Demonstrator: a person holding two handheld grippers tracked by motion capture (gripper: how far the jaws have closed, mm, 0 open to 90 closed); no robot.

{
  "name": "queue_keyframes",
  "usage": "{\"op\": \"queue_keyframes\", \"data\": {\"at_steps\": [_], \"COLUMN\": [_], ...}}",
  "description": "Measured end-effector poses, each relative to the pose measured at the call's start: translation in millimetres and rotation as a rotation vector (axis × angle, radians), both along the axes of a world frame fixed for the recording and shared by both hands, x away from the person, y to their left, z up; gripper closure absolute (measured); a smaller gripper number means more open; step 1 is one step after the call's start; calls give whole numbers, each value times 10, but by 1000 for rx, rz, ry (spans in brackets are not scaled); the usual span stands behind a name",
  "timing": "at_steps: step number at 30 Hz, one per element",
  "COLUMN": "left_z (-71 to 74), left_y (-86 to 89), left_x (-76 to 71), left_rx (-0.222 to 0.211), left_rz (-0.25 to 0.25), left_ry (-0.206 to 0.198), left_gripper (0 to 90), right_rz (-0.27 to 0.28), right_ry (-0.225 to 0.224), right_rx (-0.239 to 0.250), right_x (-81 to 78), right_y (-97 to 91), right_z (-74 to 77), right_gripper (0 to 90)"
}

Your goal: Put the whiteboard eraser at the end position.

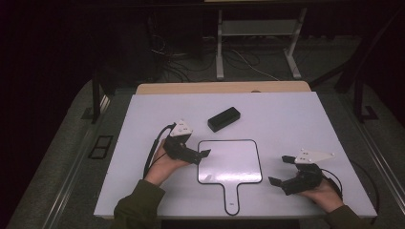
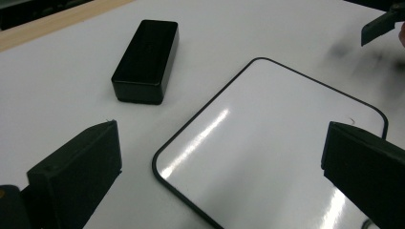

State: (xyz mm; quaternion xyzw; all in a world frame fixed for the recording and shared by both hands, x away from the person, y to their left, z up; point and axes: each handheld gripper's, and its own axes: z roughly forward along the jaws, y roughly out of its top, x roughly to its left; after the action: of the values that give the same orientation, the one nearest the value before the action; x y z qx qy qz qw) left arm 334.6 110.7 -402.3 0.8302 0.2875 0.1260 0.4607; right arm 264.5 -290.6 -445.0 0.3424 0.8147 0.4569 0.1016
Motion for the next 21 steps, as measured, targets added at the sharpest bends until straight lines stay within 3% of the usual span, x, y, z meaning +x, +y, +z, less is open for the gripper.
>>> {"op": "queue_keyframes", "data": {"at_steps": [13, 21], "left_z": [-110, -194], "left_y": [270, 416], "left_x": [-334, -492], "left_rx": [-53, -55], "left_rz": [23, 38], "left_ry": [-29, -22], "left_gripper": [0, 0], "right_rz": [2, 0], "right_ry": [-4, -4], "right_rx": [-10, -11], "right_x": [1, 1], "right_y": [10, 12], "right_z": [-4, -4], "right_gripper": [0, 0]}}
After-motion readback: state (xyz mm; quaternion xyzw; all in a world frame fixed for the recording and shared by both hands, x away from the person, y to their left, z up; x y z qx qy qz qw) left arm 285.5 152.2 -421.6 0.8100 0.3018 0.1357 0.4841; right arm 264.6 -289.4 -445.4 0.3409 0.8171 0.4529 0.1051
